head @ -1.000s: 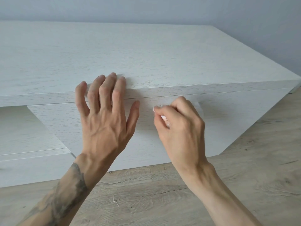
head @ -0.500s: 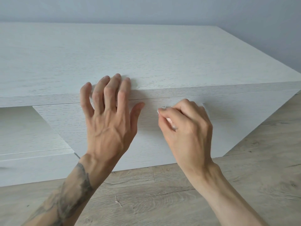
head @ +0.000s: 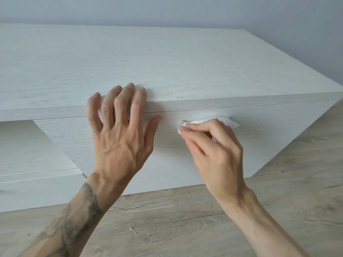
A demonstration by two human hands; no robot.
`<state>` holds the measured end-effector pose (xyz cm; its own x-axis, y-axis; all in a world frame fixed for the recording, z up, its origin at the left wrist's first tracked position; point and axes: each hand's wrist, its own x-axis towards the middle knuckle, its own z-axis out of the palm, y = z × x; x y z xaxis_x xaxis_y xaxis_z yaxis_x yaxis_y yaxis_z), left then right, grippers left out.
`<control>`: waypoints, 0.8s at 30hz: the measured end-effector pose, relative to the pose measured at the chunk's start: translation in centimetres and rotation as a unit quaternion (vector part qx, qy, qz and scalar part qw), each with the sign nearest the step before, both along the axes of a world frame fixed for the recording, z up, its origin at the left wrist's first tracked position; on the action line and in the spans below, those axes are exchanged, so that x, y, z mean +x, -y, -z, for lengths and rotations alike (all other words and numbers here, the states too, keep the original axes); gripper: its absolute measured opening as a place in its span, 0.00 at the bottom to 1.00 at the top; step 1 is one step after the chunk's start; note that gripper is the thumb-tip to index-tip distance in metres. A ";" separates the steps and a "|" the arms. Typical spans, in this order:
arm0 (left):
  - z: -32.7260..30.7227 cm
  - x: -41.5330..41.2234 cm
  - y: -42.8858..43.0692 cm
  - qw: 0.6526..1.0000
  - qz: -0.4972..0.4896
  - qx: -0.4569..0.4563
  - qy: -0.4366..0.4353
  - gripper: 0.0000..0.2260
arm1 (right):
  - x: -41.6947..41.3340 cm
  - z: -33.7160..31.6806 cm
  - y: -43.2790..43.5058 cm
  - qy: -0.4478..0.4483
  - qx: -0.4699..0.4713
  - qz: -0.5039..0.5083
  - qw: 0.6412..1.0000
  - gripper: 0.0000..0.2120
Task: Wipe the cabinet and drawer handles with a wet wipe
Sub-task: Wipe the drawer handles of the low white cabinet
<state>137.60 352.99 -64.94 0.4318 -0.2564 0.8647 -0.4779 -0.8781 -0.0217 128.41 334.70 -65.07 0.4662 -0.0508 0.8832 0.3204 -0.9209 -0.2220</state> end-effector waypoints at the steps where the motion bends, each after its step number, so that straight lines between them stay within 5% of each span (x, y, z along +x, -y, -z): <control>1: 0.0 0.0 0.0 1.000 0.001 -0.001 -0.001 0.25 | -0.4 0.3 0.6 0.005 0.002 -0.012 1.000 0.05; 7: 0.1 -0.1 0.2 1.000 -0.001 -0.005 -0.006 0.25 | -2.4 1.0 5.2 0.013 0.057 -0.003 0.998 0.10; 14: 0.1 0.0 0.1 1.000 0.000 -0.006 -0.002 0.25 | -0.3 0.4 0.8 0.002 0.015 -0.057 0.998 0.06; 20: 0.1 -0.1 0.2 1.000 0.007 -0.008 -0.008 0.25 | -2.3 0.6 4.8 0.026 0.045 0.023 0.998 0.06; 24: 0.0 -0.1 0.1 1.000 0.008 -0.008 -0.011 0.25 | -2.3 0.1 5.5 0.037 0.206 0.003 0.978 0.06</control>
<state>137.49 352.85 -64.99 0.4462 -0.2488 0.8597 -0.4915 -0.8709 0.0031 126.13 329.23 -65.22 0.3999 -0.4126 0.8184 0.3447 -0.7597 -0.5514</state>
